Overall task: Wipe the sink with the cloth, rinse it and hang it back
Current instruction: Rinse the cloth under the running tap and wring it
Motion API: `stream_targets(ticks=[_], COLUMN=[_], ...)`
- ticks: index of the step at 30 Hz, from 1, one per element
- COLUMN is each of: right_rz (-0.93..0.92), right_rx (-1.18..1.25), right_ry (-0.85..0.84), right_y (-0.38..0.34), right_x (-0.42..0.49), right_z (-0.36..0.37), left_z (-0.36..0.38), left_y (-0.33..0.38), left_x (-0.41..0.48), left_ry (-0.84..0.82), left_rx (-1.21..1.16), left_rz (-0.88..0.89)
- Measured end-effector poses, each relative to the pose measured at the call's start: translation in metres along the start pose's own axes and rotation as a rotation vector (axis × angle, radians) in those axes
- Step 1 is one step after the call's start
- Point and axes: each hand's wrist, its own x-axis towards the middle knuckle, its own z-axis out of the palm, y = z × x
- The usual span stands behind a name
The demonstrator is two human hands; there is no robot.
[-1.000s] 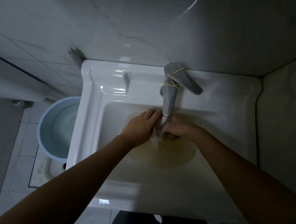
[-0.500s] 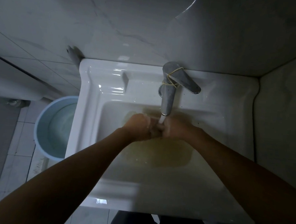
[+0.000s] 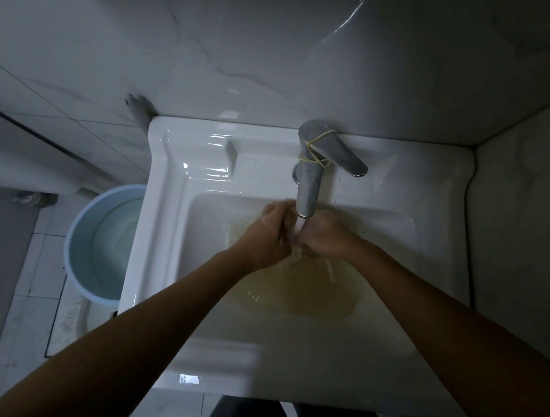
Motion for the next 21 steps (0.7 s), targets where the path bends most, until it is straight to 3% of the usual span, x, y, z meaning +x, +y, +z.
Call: stream_targets(ticks=[2,5,11,17,21], right_rz=[0.034,0.011,-0.061,-0.121,-0.221], right_rx=[0.050,-0.020,-0.401,-0.523,-0.613], right_ry=[-0.103,-0.236,-0.075,-0.048,-0.028], right_y=[-0.005,-0.012,-0.022,-0.015,-0.011], right_x=[-0.003,-0.008,-0.018,-0.022,-0.022], right_z=[-0.004,-0.001,0.011,0.030,0.036], left_z=[0.008,0.006,-0.007,0.000,0.005], left_y=[-0.001,0.011,0.021,0.024,0.017], left_x=[-0.004,-0.003,0.005,-0.002,-0.006], left_ry=[-0.044,-0.016,-0.145,-0.302,-0.278], left_rx=[0.261,0.422,0.817,0.804,0.701], left_rz=[0.106,0.112,0.022,-0.071,-0.123])
